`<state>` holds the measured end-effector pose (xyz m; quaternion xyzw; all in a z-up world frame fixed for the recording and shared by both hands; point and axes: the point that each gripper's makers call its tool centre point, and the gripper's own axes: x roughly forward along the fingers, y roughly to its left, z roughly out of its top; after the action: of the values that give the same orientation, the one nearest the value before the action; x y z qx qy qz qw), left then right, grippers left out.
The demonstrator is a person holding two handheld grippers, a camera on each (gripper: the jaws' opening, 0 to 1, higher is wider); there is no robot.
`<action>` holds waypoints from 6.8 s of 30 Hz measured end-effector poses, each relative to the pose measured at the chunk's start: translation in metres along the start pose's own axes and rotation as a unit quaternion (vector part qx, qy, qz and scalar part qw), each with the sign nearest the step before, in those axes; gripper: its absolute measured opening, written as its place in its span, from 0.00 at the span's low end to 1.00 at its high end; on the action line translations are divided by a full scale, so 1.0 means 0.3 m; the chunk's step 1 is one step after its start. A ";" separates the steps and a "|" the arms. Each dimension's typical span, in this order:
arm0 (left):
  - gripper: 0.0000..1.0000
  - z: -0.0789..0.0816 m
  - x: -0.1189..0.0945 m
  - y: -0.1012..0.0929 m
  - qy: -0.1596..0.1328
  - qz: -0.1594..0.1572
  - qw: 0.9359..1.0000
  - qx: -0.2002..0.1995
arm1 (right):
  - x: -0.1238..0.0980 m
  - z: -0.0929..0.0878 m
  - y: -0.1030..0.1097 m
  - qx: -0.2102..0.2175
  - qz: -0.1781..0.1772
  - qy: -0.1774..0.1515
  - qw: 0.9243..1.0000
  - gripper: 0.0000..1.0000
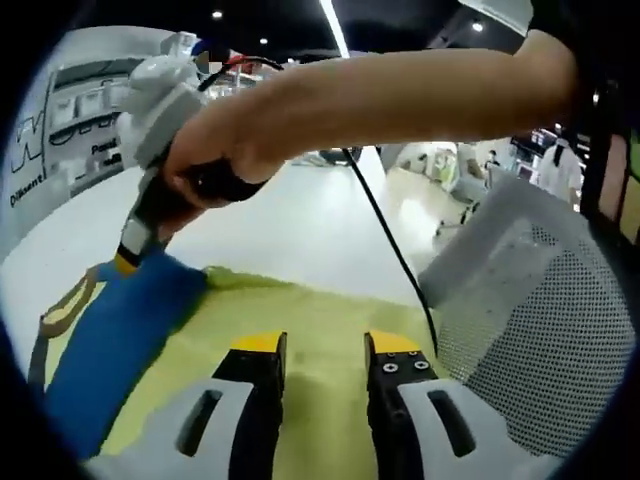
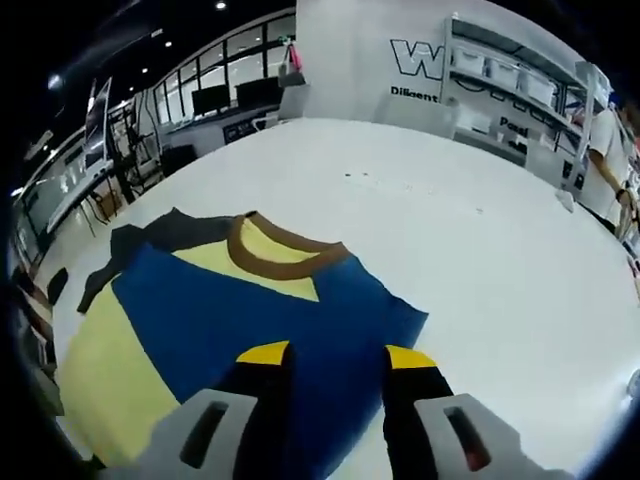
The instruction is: Fold the garment on the visible template until the final outline fits inside the template.
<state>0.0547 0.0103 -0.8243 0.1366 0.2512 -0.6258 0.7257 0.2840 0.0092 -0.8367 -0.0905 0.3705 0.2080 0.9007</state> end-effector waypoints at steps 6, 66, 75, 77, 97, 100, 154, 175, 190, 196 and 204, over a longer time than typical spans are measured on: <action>0.34 -0.048 0.039 -0.058 0.040 -0.034 0.997 0.057 | 0.011 -0.013 0.015 -0.016 0.007 0.012 1.000 0.30; 0.00 0.033 0.223 0.024 -0.010 -0.004 0.998 0.064 | 0.090 0.007 -0.079 -0.074 -0.022 0.012 0.997 0.00; 0.00 0.049 0.248 0.022 -0.016 -0.007 0.998 0.059 | 0.081 -0.001 -0.114 -0.072 -0.025 0.015 0.997 0.00; 0.00 0.051 0.251 0.019 -0.018 -0.010 0.998 0.056 | 0.078 -0.005 -0.122 -0.072 -0.029 0.015 0.997 0.00; 0.02 0.096 0.118 0.080 -0.057 0.048 0.997 0.021 | -0.050 0.060 -0.100 -0.011 -0.018 -0.052 0.998 0.04; 0.01 0.097 0.060 0.113 -0.060 0.070 0.996 0.015 | -0.083 0.068 -0.091 0.002 -0.013 -0.065 0.998 0.03; 0.14 -0.293 -0.776 0.430 -0.036 0.406 0.902 -0.142 | -0.309 -0.047 0.096 0.039 0.004 -0.094 0.995 0.24; 0.20 -0.587 -1.008 0.543 0.018 0.503 0.839 -0.208 | -0.339 -0.061 0.128 0.037 0.010 -0.092 0.995 0.26; 0.24 -0.640 -0.995 0.554 0.032 0.497 0.836 -0.228 | -0.394 -0.060 0.149 0.037 0.022 -0.103 0.994 0.28; 0.22 -0.642 -0.988 0.556 0.006 0.489 0.834 -0.255 | -0.404 -0.065 0.170 0.030 0.027 -0.104 0.994 0.30; 0.23 -0.632 -0.981 0.543 -0.016 0.491 0.827 -0.274 | -0.409 -0.082 0.203 0.027 0.039 -0.097 0.994 0.31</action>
<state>0.1505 0.3839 -0.8444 0.0279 0.3002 -0.0941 0.9488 0.1632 0.0185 -0.7681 -0.0307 0.2900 0.2402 0.9259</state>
